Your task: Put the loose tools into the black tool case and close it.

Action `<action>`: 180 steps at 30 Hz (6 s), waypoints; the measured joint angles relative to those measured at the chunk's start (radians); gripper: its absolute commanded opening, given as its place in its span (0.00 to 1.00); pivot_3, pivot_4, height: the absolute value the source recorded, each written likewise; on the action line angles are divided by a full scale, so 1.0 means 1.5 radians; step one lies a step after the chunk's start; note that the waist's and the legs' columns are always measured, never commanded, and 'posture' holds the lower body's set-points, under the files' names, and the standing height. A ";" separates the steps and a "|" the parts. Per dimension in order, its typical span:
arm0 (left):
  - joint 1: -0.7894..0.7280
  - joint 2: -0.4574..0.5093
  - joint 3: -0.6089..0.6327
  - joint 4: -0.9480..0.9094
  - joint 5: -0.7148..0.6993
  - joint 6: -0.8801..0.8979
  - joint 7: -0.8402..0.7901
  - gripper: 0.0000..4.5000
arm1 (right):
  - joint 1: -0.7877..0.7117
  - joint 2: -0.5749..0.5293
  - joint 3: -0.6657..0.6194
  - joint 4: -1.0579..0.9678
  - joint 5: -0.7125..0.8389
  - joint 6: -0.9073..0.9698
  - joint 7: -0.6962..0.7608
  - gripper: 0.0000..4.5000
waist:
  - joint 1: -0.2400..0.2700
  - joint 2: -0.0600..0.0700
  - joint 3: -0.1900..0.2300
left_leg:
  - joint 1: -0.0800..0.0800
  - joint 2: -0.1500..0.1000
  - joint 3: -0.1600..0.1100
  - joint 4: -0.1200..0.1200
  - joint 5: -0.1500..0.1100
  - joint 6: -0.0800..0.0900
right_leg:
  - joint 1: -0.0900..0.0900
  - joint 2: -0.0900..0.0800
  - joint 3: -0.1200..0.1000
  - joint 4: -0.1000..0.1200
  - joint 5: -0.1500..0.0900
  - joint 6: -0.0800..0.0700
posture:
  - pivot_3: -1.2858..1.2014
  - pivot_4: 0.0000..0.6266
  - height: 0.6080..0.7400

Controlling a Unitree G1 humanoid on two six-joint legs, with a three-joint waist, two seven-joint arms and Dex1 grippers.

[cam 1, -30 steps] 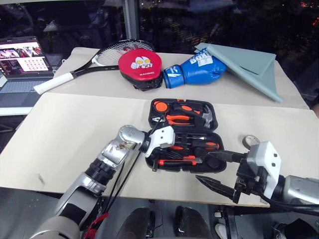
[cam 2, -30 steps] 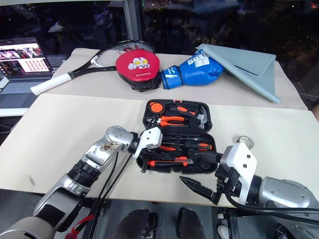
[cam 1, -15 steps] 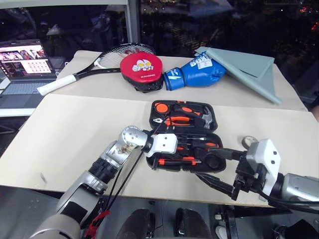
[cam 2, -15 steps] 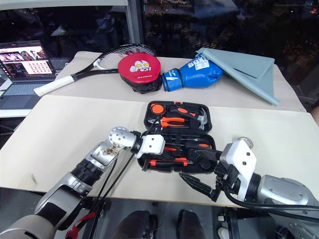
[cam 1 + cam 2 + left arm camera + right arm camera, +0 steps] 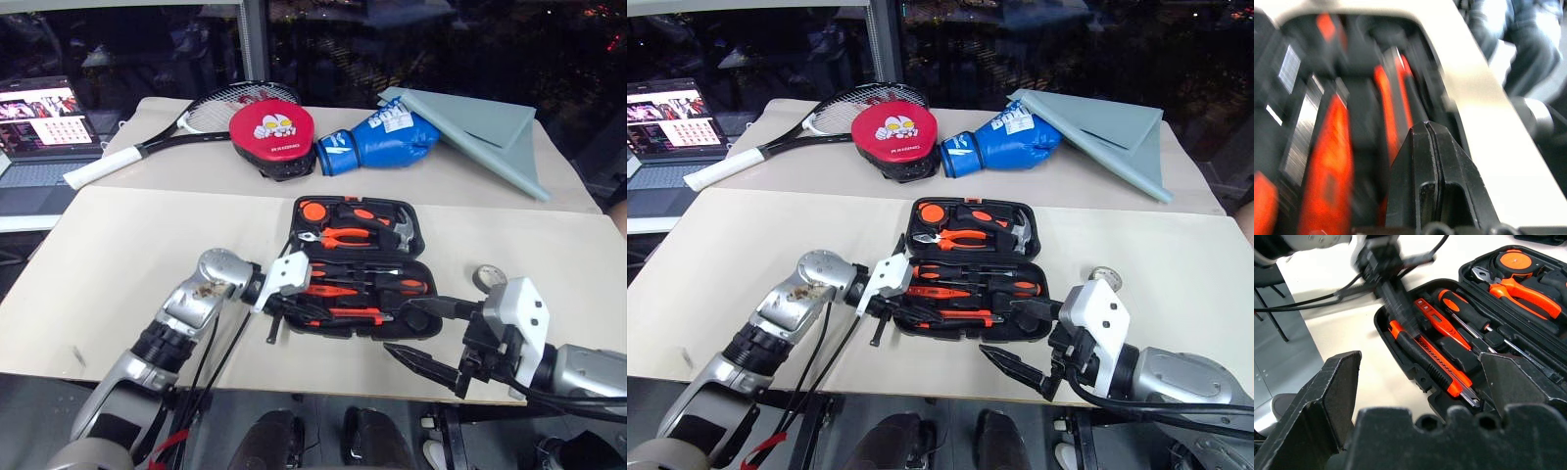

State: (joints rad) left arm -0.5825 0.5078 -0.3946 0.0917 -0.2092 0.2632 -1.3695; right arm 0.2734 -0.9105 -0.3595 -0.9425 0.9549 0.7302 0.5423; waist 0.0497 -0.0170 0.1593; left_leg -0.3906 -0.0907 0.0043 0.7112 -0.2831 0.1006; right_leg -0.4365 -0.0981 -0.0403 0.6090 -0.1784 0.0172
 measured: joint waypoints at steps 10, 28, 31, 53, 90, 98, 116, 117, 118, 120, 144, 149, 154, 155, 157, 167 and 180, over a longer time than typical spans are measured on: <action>-0.030 -0.022 -0.041 0.081 0.075 -0.138 0.021 0.01 | -0.012 0.000 0.001 0.002 0.002 0.000 -0.002 1.00 | 0.007 0.002 -0.001 | 0.007 0.000 0.000 0.000 -0.002 0.003 | 0.009 -0.001 0.000 -0.002 -0.003 0.006 | 0.52 0.24 0.94; -0.130 0.116 0.122 -0.003 -0.139 0.183 -0.098 0.71 | 0.252 0.083 -0.299 0.054 -0.023 -0.002 0.058 1.00 | -0.001 0.003 -0.002 | -0.006 -0.001 0.000 0.000 0.004 0.004 | -0.002 0.003 0.001 0.000 0.000 0.002 | 0.52 0.24 0.94; -0.135 0.131 0.131 -0.032 -0.163 0.208 -0.114 0.92 | 0.304 0.097 -0.388 0.092 -0.029 -0.005 0.107 1.00 | -0.002 0.003 -0.002 | -0.005 -0.001 0.000 0.000 0.001 0.003 | -0.001 0.002 0.001 -0.002 -0.001 0.004 | 0.52 0.24 0.94; -0.122 0.115 0.173 -0.146 -0.208 0.249 -0.020 0.98 | -0.214 -0.183 0.078 0.556 -0.352 -0.132 0.260 1.00 | -0.020 0.005 0.002 | -0.003 0.000 0.001 0.000 0.003 -0.002 | -0.002 0.001 0.003 0.001 0.000 0.001 | 0.52 0.24 0.94; -0.139 0.105 0.158 -0.149 -0.228 0.204 -0.028 1.00 | -0.313 -0.130 0.122 0.375 -0.271 -0.050 0.475 0.00 | -0.023 0.007 0.002 | -0.008 0.000 0.000 0.001 0.002 -0.006 | -0.006 0.002 0.003 0.002 0.001 -0.001 | 0.52 0.24 0.94; -0.139 0.099 0.145 -0.143 -0.223 0.197 -0.039 1.00 | -0.299 -0.095 0.285 0.285 -0.386 -0.098 0.392 0.00 | -0.018 0.006 0.002 | -0.007 -0.001 0.000 0.002 0.002 -0.004 | -0.005 0.001 0.002 0.002 0.001 0.000 | 0.52 0.24 0.94; -0.140 0.096 0.145 -0.139 -0.214 0.187 -0.030 1.00 | -0.297 -0.110 0.295 0.287 -0.410 -0.082 0.395 0.75 | -0.016 0.006 0.002 | -0.006 -0.001 -0.001 0.002 0.002 -0.005 | -0.003 0.002 0.002 0.001 0.001 0.000 | 0.52 0.24 0.94; -0.140 0.096 0.145 -0.139 -0.213 0.186 -0.030 1.00 | -0.302 -0.110 0.283 0.280 -0.394 -0.069 0.395 0.80 | -0.016 0.006 0.002 | -0.006 -0.001 -0.001 0.002 0.002 -0.005 | -0.003 0.002 0.002 0.002 0.001 0.000 | 0.52 0.24 0.94; -0.140 0.094 0.145 -0.138 -0.213 0.186 -0.030 1.00 | -0.309 -0.110 0.267 0.276 -0.379 -0.054 0.395 0.89 | -0.016 0.006 0.002 | -0.006 -0.001 -0.001 0.002 0.002 -0.005 | -0.003 0.002 0.002 0.001 0.001 0.000 | 0.52 0.24 0.94; -0.140 0.092 0.145 -0.134 -0.211 0.185 -0.027 1.00 | -0.323 -0.114 0.225 0.274 -0.349 -0.027 0.394 1.00 | -0.016 0.006 0.002 | -0.006 -0.001 -0.001 0.002 0.002 -0.005 | -0.003 0.002 0.002 0.002 0.001 0.000 | 0.52 0.24 0.94; -0.005 0.107 0.111 0.028 0.018 0.122 0.192 0.01 | -0.294 0.030 0.124 0.549 -0.401 -0.061 0.184 0.00 | -0.008 0.006 0.002 | -0.006 -0.001 0.000 0.001 0.002 -0.004 | -0.004 0.002 0.002 0.002 0.001 -0.001 | 0.52 0.24 0.94; 0.005 0.079 0.075 0.024 0.057 0.103 0.204 0.01 | -0.309 0.064 0.177 0.557 -0.426 -0.088 0.184 0.00 | -0.009 0.006 0.002 | -0.006 -0.001 0.000 0.001 0.002 -0.005 | -0.004 0.002 0.003 0.002 0.001 -0.001 | 0.52 0.24 0.94; 0.012 0.076 0.074 -0.009 0.055 0.136 0.190 0.01 | -0.309 0.071 0.204 0.559 -0.442 -0.094 0.192 0.00 | -0.007 0.006 0.002 | -0.006 -0.001 0.000 0.001 0.003 -0.004 | -0.005 0.002 0.002 0.002 0.001 -0.001 | 0.52 0.24 0.94; 0.015 0.077 0.074 -0.014 0.054 0.140 0.186 0.01 | -0.308 0.069 0.204 0.557 -0.442 -0.094 0.194 0.00 | -0.007 0.006 0.002 | -0.007 -0.001 0.000 0.001 0.003 -0.004 | -0.005 0.002 0.002 0.002 0.001 -0.001 | 0.52 0.24 0.94; 0.037 0.089 0.073 -0.044 0.047 0.147 0.164 0.01 | -0.289 0.051 0.204 0.528 -0.443 -0.094 0.205 0.00 | -0.008 0.006 0.002 | -0.008 -0.001 0.000 0.001 0.003 -0.002 | -0.008 0.002 0.002 0.003 0.001 -0.001 | 0.52 0.24 0.94; 0.050 0.095 0.076 -0.065 0.033 0.148 0.136 0.01 | -0.242 0.015 0.158 0.477 -0.410 -0.095 0.261 0.00 | -0.006 0.007 0.002 | -0.010 -0.001 0.000 0.001 0.005 -0.001 | -0.010 0.002 0.003 0.003 0.001 -0.001 | 0.52 0.24 0.94; 0.133 0.220 0.056 -0.165 0.001 0.128 -0.002 0.01 | -0.086 0.010 0.186 0.345 -0.412 -0.146 0.300 0.00 | -0.014 0.007 0.002 | -0.008 -0.001 0.000 0.001 0.002 -0.006 | -0.009 0.002 0.003 0.003 0.001 -0.001 | 0.52 0.24 0.94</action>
State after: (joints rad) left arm -0.3831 0.8376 -0.3108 -0.1556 -0.2072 0.4551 -1.3726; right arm 0.1443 -0.8957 -0.0798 -0.4252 0.3362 0.5115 0.9926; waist 0.0292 -0.0071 0.1621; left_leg -0.4019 -0.0922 0.0046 0.7129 -0.2798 0.0923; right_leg -0.4505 -0.0956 -0.0351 0.6134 -0.1765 0.0158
